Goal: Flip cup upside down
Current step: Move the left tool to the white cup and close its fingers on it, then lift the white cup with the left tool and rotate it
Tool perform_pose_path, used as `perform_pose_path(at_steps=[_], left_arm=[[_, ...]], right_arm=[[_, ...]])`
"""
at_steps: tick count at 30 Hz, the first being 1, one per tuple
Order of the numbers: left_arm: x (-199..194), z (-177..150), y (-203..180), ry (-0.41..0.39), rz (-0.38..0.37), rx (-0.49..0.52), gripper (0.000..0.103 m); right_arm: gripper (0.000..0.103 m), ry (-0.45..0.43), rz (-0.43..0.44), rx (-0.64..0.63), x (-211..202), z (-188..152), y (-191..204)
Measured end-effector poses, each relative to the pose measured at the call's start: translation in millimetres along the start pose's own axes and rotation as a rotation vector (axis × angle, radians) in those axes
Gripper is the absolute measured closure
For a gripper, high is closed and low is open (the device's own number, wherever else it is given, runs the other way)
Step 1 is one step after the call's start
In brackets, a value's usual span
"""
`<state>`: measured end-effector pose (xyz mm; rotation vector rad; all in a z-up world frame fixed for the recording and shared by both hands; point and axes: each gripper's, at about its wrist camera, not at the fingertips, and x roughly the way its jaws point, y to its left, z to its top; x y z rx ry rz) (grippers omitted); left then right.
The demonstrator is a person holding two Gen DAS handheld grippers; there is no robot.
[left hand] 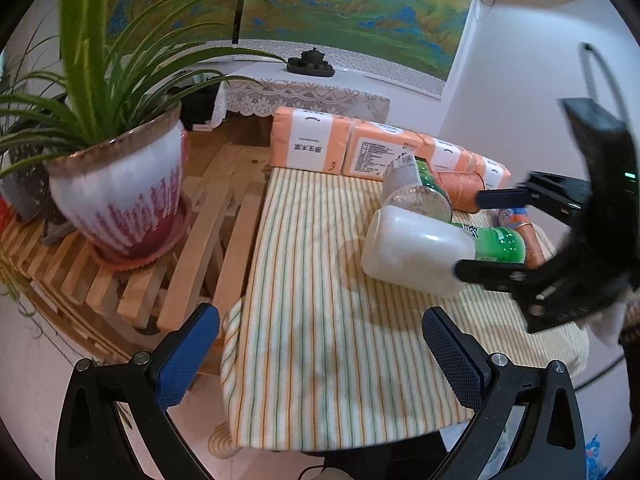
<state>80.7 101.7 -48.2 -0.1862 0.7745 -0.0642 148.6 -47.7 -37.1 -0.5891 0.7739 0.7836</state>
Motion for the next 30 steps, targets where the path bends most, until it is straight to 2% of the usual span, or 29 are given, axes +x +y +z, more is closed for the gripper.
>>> perform_pose_path(at_steps=[3,9,16,19,30], left_arm=[[-5,-5,6,-0.003,-0.001,-0.012,0.000],[-13,-11,16,-0.004,-0.003,-0.041,0.000],[-19,-15,21,-0.007,-0.012,-0.062,0.000],[-22,-16,24,-0.010,-0.009,-0.074,0.000],[-29,-19,30,-0.014,0.004,-0.089,0.000]], right_arm=[[0.020,0.058,0.026,-0.056,18,9,6],[0.021,0.128,0.015,-0.143,39,16,13],[0.029,0.191,-0.009,-0.231,59,19,24],[0.033,0.191,-0.049,-0.255,63,19,27],[0.034,0.154,-0.003,-0.214,52,29,42]])
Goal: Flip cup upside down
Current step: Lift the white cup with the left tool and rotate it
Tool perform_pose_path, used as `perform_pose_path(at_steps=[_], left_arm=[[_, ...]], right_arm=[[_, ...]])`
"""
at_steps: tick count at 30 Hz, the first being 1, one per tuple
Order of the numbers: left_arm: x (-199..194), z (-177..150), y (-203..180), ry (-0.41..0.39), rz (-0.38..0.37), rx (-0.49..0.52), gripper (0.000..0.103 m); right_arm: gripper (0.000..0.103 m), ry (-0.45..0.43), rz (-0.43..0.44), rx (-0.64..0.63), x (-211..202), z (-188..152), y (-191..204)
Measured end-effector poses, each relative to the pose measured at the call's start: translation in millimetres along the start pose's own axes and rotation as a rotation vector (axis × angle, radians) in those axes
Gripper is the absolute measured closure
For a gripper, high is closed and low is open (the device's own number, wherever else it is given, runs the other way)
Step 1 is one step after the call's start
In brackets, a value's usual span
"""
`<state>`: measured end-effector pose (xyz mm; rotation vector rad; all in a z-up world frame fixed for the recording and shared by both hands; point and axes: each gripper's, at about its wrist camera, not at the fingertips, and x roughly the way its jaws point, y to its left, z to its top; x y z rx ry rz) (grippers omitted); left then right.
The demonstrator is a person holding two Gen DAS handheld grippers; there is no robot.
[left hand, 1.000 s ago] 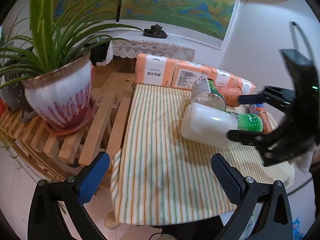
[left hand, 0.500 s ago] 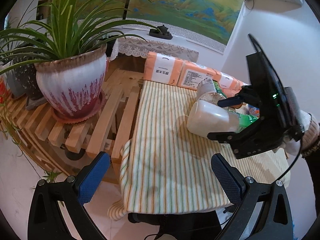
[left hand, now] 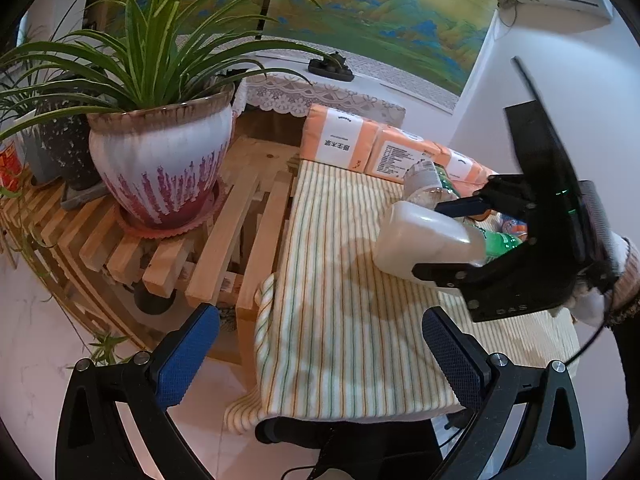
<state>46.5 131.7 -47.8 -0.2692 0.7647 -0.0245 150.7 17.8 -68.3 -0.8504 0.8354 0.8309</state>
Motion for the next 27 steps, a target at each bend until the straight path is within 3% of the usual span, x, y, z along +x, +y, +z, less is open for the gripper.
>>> perform_pose_path(at_steps=[5,12,19,27], left_arm=[[-2,-3,1,0.000,-0.001,-0.004,0.000],[4,-6,-11,0.019,-0.028,0.012,0.000],[17,-6,-29,0.050,-0.060,0.008,0.000],[34,-3,-53,0.072,-0.087,-0.001,0.000]], right_arm=[[0.034,-0.015,0.046,0.094,-21,-1,2],[0.035,0.042,0.087,0.237,-33,-31,11],[0.035,0.043,0.047,0.391,-35,-62,4],[0.035,-0.018,0.009,0.452,-39,-84,-1]])
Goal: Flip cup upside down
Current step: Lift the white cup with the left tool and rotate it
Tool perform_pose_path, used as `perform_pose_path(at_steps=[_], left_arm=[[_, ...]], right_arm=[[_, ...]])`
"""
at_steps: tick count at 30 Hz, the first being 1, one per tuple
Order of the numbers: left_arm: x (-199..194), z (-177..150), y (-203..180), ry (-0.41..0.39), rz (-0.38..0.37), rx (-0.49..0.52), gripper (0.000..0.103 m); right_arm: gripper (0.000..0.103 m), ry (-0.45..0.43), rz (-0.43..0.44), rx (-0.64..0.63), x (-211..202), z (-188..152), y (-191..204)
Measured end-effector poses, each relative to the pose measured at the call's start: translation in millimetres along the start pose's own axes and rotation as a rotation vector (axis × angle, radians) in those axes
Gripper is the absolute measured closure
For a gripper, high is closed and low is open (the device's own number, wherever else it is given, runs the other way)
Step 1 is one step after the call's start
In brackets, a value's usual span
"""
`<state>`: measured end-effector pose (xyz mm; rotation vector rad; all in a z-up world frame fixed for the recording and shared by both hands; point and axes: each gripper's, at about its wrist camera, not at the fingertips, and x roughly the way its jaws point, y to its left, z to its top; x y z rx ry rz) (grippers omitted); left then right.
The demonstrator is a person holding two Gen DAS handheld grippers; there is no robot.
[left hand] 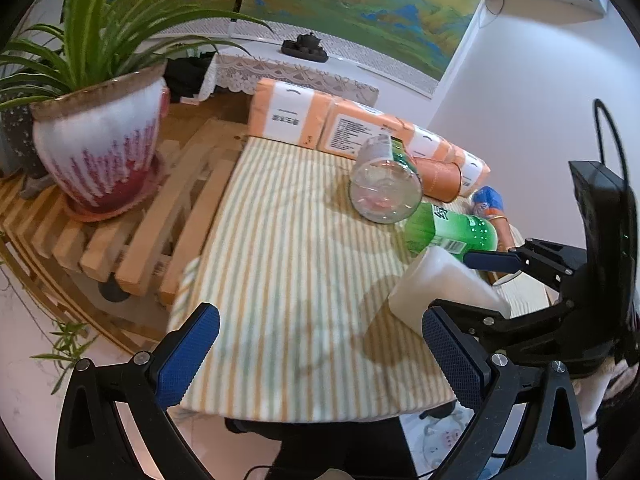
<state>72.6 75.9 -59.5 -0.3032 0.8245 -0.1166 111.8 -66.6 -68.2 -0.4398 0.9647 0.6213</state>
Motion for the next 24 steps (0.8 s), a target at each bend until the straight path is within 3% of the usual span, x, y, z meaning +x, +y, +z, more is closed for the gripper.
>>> perform_pose_path(at_steps=[12,24], left_arm=[[18,9,-29,0.061,-0.062,-0.098,0.000],[61,20,-58,0.159,-0.131,-0.317,0.001]], right_arm=[[0.035,-0.163,0.025,0.051,-41,-29,-16],[0.035,-0.320,-0.019,0.342,-88,-118,-55]])
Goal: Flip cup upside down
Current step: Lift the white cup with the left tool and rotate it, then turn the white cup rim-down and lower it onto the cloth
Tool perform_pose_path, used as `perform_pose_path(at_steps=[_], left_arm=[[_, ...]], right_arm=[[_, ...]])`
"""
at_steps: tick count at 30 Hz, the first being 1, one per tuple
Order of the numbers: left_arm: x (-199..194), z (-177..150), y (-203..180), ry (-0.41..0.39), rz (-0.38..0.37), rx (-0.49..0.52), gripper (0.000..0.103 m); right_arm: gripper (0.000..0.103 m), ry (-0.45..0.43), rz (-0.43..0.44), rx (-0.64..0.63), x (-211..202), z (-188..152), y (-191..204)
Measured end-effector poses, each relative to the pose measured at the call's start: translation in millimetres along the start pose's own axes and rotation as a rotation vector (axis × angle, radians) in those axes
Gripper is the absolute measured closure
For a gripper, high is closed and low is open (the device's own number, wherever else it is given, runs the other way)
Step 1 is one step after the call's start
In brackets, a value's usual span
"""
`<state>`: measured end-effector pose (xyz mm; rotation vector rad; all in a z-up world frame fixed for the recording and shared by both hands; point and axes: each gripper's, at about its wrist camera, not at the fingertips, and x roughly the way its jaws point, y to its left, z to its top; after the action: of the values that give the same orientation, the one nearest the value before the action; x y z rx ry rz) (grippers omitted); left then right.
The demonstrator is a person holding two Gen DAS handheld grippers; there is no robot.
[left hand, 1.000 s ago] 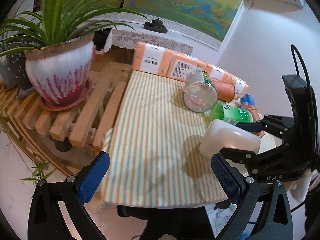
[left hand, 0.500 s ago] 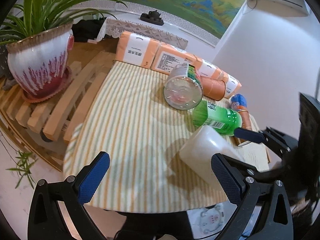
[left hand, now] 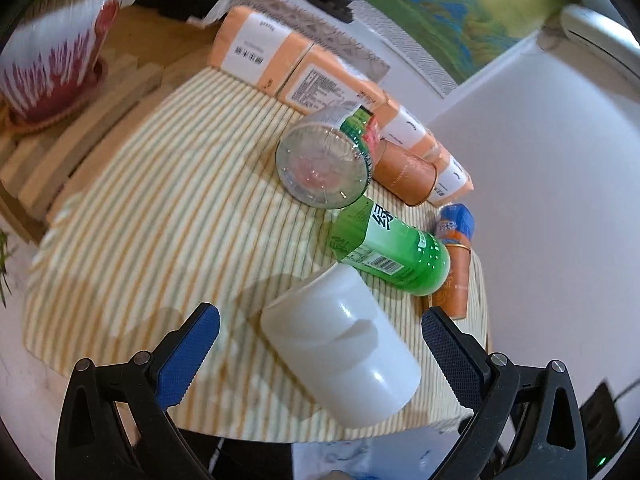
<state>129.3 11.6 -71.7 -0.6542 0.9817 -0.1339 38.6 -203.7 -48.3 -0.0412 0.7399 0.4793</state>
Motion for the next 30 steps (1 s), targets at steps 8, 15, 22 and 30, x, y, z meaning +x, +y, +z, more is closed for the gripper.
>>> perform_pose_path(at_steps=[8,15,22,30], left_arm=[[24,1,-2,0.041,0.010,-0.065,0.001],[35,2,1,0.038,0.031,-0.097,0.003],[39,3,0,0.060,0.028,-0.083,0.019],[41,2,0,0.053,0.025,-0.071,0.021]], right_arm=[[0.035,-0.023,-0.044,0.093,-17,-17,-32],[0.035,-0.031,-0.052,0.101,-20,-27,-38],[0.035,-0.033,-0.054,0.130,-22,-31,-44],[0.035,-0.039,-0.063,0.139,-21,-32,-45]])
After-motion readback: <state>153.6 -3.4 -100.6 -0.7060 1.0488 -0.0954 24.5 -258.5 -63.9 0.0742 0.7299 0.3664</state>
